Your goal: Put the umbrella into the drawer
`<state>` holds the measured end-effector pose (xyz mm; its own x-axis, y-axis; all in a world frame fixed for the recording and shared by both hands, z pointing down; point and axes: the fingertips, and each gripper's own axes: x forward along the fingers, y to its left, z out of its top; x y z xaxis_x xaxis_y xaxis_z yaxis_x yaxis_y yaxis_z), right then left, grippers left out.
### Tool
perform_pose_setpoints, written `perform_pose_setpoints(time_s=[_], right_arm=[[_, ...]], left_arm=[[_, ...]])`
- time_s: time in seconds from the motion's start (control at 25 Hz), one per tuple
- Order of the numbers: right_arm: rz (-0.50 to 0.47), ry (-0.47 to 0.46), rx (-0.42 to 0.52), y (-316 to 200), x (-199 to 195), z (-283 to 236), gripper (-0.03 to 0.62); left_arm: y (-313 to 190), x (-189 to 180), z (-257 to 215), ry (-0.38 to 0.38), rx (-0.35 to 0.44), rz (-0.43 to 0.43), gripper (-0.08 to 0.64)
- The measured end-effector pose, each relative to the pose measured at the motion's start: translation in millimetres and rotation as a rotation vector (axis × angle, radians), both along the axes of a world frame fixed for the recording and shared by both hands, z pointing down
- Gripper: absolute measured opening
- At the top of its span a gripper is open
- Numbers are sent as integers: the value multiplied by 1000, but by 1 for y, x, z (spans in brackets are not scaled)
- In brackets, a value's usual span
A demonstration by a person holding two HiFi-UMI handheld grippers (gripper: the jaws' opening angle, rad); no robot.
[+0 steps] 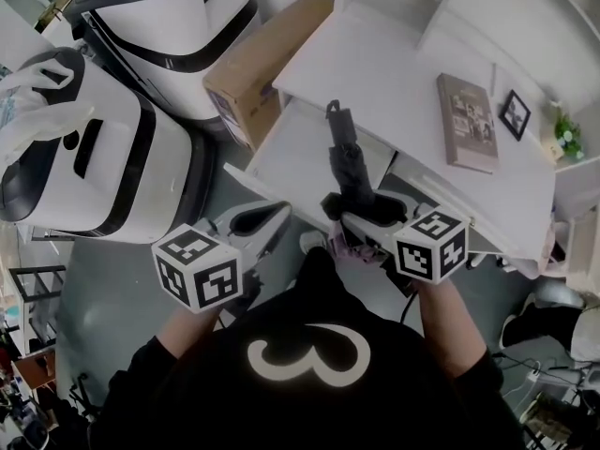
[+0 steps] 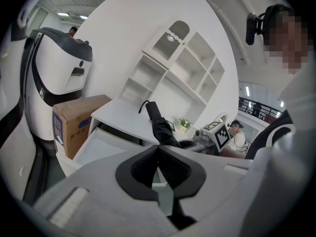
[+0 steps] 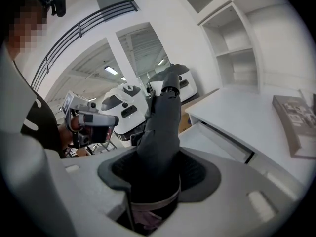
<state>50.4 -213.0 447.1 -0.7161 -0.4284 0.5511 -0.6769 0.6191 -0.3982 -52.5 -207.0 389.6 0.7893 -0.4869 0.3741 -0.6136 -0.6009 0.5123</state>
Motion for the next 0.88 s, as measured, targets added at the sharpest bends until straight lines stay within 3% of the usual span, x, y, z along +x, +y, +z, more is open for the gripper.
perform_pose_setpoints(time_s=[0.44,0.88], right_arm=[[-110,93,-97,-66,-11,61,229],[-186,243,-195,-96,-18,134,229]], left_arm=[[-51,-15,28,-21,-76,-122,8],[-85,-31,36,2,-94,-194,8]])
